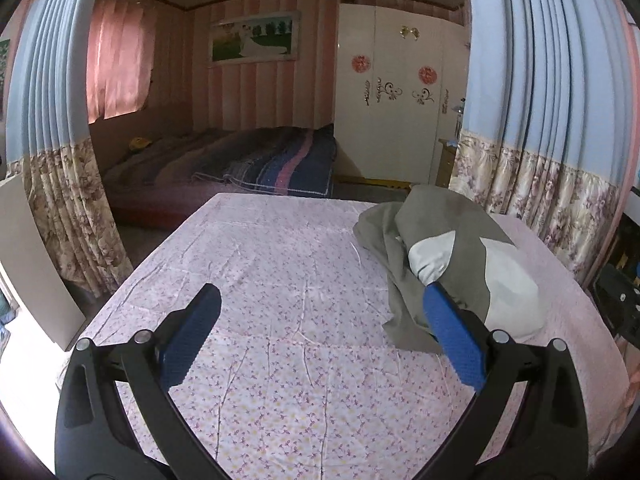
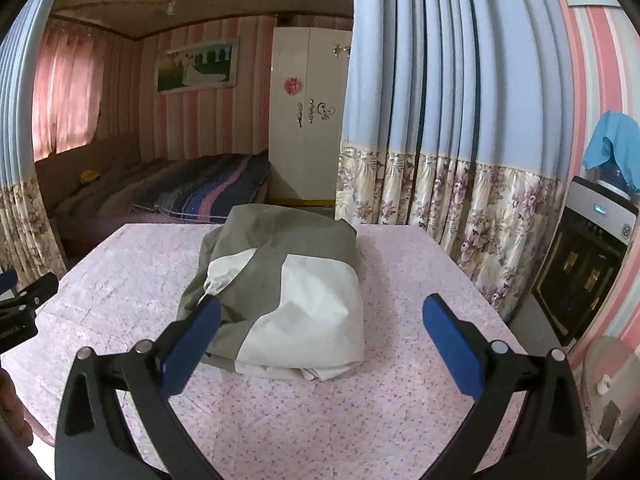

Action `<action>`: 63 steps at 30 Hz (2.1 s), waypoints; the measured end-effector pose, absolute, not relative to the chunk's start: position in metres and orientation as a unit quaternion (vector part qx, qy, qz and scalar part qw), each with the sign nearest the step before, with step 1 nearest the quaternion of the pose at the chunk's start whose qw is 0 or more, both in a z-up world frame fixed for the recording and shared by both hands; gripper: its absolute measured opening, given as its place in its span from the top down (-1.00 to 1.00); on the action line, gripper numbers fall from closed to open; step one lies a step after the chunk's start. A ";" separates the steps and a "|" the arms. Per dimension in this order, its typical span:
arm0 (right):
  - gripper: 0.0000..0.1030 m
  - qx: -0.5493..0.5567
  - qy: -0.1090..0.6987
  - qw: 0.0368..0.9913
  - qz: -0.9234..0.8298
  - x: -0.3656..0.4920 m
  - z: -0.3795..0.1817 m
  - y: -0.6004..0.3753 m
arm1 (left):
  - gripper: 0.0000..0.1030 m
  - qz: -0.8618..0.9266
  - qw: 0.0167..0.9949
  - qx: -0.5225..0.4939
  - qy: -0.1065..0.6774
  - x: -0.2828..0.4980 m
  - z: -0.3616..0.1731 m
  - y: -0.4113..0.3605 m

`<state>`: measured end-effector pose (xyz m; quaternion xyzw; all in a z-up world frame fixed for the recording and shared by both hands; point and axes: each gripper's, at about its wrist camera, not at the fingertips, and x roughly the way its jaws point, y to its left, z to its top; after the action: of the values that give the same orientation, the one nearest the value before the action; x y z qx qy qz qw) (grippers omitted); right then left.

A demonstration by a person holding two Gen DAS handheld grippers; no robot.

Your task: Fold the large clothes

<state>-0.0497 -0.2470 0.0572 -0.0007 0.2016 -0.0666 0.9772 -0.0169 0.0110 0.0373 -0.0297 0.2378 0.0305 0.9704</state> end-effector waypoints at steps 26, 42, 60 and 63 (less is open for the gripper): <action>-0.96 0.015 0.228 0.971 -0.070 -0.033 0.046 -0.251 | -0.94 0.055 0.970 -0.012 0.237 -0.008 0.037 0.010; -0.96 0.007 0.237 0.969 -0.067 -0.024 0.040 -0.249 | -0.94 0.055 0.967 -0.020 0.247 -0.003 0.030 0.016; -0.96 0.003 0.251 0.966 -0.067 -0.013 0.032 -0.251 | -0.94 0.044 0.965 -0.016 0.258 -0.002 0.032 0.021; -0.96 0.001 0.251 0.966 -0.068 -0.013 0.032 -0.250 | -0.94 0.041 0.964 -0.013 0.262 0.001 0.032 0.019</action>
<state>-0.0132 -0.2503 0.0325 0.0008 0.2513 -0.0680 0.9655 0.0012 0.0192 0.0320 -0.0127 0.2618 0.0406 0.9642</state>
